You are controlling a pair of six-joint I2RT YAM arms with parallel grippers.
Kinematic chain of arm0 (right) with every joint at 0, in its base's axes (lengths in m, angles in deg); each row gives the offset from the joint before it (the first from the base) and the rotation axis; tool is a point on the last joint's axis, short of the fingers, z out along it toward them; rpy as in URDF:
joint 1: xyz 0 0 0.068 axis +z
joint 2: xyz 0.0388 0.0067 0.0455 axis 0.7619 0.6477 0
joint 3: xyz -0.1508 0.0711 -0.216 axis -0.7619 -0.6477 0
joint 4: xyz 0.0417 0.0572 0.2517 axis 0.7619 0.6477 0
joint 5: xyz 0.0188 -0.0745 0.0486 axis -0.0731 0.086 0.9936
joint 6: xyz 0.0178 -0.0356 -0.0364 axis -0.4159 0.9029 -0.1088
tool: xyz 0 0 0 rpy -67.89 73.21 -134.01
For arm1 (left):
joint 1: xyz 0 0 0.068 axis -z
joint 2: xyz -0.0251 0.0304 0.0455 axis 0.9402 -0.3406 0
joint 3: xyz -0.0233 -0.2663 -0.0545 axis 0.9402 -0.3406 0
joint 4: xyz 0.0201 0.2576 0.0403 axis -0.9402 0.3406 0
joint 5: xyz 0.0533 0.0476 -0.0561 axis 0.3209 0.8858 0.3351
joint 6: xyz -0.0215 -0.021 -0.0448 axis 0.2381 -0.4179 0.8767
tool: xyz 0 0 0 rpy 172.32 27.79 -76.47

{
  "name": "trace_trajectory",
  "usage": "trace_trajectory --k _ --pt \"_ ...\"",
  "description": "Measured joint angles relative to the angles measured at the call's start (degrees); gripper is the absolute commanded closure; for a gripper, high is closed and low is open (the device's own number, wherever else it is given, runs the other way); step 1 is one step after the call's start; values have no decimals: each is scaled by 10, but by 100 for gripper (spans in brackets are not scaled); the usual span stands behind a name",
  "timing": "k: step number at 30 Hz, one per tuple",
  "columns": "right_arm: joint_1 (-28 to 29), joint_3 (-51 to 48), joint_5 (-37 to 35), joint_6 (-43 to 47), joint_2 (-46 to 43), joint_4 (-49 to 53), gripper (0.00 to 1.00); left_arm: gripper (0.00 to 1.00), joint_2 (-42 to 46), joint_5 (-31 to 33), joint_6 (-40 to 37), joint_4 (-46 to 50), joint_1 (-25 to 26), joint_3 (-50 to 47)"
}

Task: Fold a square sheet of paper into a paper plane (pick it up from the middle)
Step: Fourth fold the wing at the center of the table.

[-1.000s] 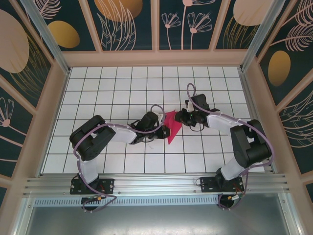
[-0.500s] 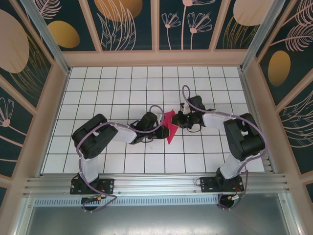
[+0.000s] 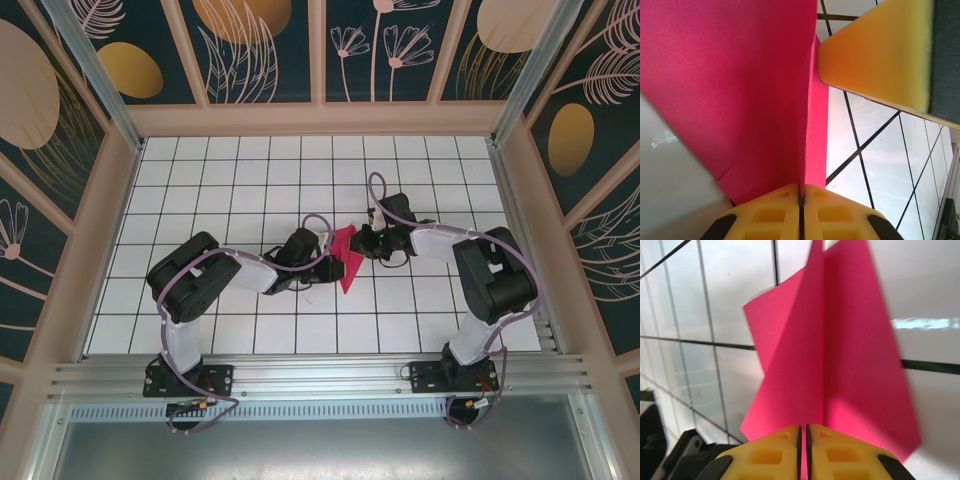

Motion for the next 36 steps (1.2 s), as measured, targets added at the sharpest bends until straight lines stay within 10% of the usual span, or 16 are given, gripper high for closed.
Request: trace_trajectory --k 36 --pt "12 29 -70 38 39 43 93 86 14 -17 7 10 -19 -5"
